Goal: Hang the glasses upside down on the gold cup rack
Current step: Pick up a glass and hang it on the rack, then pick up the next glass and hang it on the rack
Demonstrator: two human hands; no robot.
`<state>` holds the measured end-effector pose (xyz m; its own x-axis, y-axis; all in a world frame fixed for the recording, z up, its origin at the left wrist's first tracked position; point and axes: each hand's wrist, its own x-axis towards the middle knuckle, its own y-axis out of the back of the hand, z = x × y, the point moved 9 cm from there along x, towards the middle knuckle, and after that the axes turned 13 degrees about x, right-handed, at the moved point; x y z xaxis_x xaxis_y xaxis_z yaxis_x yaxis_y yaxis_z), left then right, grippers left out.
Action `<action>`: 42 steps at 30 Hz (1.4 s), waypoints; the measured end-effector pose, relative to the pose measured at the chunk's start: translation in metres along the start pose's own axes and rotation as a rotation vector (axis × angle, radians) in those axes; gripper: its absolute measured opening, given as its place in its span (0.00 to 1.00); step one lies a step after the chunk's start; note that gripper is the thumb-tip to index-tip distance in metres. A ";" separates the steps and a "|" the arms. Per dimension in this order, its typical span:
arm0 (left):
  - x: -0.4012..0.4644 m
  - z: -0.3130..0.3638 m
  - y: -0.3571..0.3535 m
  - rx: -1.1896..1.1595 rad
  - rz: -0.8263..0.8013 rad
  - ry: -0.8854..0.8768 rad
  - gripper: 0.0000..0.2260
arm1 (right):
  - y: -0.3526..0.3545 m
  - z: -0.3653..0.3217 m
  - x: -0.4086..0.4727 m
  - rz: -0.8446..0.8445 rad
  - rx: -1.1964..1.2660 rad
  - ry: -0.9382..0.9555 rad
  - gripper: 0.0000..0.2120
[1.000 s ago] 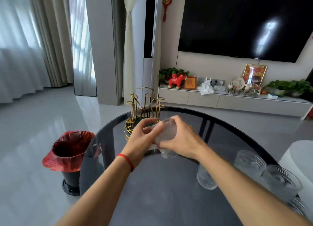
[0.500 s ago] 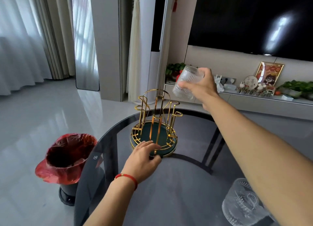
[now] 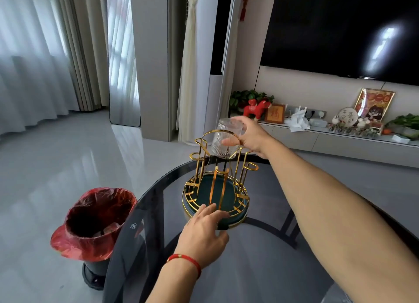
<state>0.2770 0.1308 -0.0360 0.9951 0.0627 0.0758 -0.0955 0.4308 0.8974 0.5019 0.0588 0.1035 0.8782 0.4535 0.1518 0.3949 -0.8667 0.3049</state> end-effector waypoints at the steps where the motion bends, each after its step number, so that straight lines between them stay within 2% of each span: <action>1: -0.001 0.000 -0.002 0.003 -0.011 -0.001 0.23 | -0.001 0.004 0.002 -0.027 -0.024 -0.009 0.51; 8: -0.002 0.001 -0.004 -0.002 -0.034 -0.011 0.23 | -0.012 0.031 0.004 -0.146 -0.125 -0.071 0.37; 13: -0.001 0.000 -0.008 0.010 -0.056 -0.003 0.23 | -0.019 0.032 0.004 -0.201 -0.217 -0.060 0.37; 16: -0.001 0.002 -0.008 0.016 -0.057 -0.012 0.22 | -0.018 0.028 -0.008 -0.212 -0.299 -0.053 0.41; 18: -0.001 0.000 -0.006 0.014 -0.058 -0.016 0.22 | -0.008 0.026 -0.021 -0.176 -0.314 -0.066 0.47; 19: -0.002 0.002 -0.005 0.016 -0.066 -0.027 0.21 | 0.004 0.022 -0.033 -0.131 -0.328 -0.071 0.46; 21: -0.003 0.008 0.000 0.019 -0.047 -0.039 0.20 | 0.030 0.014 -0.058 -0.040 -0.374 -0.059 0.37; 23: -0.008 0.020 0.012 0.033 0.027 -0.057 0.18 | 0.051 0.002 -0.099 -0.011 -0.485 -0.039 0.24; 25: -0.013 0.038 0.022 0.031 0.109 -0.091 0.17 | 0.064 -0.008 -0.147 -0.035 -0.618 0.007 0.13; 27: -0.022 0.060 0.024 0.010 0.131 -0.121 0.17 | 0.066 -0.015 -0.202 -0.105 -0.719 0.045 0.09; 30: -0.037 0.092 0.012 -0.062 0.055 -0.168 0.17 | 0.053 -0.007 -0.282 -0.316 -0.879 -0.005 0.13; 34: -0.055 0.123 -0.006 -0.123 -0.056 -0.217 0.15 | 0.047 0.030 -0.353 -0.535 -1.164 -0.158 0.37; 36: -0.064 0.130 -0.012 -0.142 -0.095 -0.228 0.14 | 0.047 0.040 -0.363 -0.567 -1.237 -0.169 0.42; 39: -0.073 0.129 -0.022 -0.155 -0.145 -0.209 0.14 | 0.050 0.046 -0.358 -0.542 -1.269 -0.167 0.41; 42: -0.074 0.116 -0.031 -0.228 -0.222 -0.116 0.13 | 0.055 0.046 -0.347 -0.509 -1.141 -0.215 0.35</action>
<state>0.2091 0.0083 -0.0191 0.9870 -0.1525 -0.0499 0.1342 0.6135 0.7782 0.2312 -0.1556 0.0239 0.7645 0.5459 -0.3429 0.3371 0.1148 0.9344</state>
